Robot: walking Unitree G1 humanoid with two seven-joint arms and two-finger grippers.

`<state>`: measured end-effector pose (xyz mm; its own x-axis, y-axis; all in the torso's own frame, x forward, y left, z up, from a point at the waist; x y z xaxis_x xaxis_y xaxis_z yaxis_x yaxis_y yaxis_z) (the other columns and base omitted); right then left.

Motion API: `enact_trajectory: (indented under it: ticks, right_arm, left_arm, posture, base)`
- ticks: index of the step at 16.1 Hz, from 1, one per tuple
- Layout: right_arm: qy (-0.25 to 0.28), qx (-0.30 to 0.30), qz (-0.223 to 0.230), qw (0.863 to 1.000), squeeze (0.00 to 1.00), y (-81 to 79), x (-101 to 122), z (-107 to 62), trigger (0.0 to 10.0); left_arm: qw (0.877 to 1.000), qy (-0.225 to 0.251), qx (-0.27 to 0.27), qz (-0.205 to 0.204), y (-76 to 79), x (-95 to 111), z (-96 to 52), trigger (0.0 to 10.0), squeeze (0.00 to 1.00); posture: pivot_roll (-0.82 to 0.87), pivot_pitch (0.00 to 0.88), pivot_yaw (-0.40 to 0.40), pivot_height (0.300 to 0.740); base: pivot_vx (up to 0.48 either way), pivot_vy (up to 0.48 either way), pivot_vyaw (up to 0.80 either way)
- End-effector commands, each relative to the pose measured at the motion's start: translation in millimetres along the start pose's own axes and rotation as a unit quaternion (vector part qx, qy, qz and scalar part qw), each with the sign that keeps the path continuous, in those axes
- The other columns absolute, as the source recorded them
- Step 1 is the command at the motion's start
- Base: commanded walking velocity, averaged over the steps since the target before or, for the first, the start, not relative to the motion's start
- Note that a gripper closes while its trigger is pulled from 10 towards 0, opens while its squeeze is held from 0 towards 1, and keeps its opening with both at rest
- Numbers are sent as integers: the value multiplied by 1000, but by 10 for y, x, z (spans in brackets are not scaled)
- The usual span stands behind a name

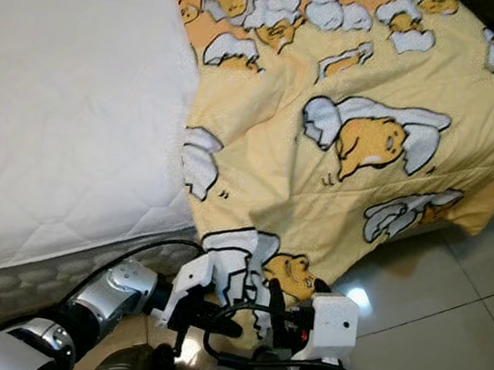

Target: Clean up the room

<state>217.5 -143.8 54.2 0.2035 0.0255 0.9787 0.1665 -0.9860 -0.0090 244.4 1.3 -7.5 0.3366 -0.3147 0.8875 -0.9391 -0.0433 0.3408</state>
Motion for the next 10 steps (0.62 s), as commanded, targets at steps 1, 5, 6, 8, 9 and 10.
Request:
enact_trajectory:
  ticks: [1,5,6,8,9,10]
  right_arm:
    - [-5,-4,2,1000,376,33,-36,-32,10000]
    - [-9,-3,3,1000,380,25,-63,-60,10000]
    - [-10,-3,3,1000,376,23,-67,-65,10000]
    - [-12,-3,4,1000,380,19,-81,-78,10000]
    - [-14,-3,4,1000,376,17,-91,-85,10000]
    - [-15,-3,3,1000,376,18,-98,-91,10000]
  left_arm:
    - [1000,6,-10,-1,38,7,23,0,0]
    - [1000,2,-10,0,43,-17,21,0,0]
    - [1000,4,-5,-6,30,-9,27,0,0]
    - [1000,-1,-1,-4,15,-9,35,0,0]
    - [1000,-2,-7,-4,32,-15,35,0,0]
    - [1000,-5,-14,-4,50,-25,37,0,0]
  posture:
    - [-193,161,89,735]
    - [-193,167,88,735]
    - [-195,169,89,735]
    - [-196,170,88,735]
    - [-199,172,89,735]
    - [-199,172,89,735]
  base:
    - [0,-480,0]
    - [0,-480,0]
    - [0,-480,0]
    - [0,0,0]
    - [0,0,0]
    - [0,0,0]
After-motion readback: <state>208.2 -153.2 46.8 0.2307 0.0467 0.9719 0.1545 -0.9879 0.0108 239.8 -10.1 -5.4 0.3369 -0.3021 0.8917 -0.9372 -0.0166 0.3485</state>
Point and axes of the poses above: a point about 5 cm out from each wrist's last joint towards the gripper, its own z axis pointing out of the wrist towards the gripper, its own x axis along the axis of the wrist's last joint, y = z × x, the point moved 6 cm from there along z, pointing out of the wrist towards the gripper, and after that the axes turned 2 degrees about -z, right-handed, at the moved point
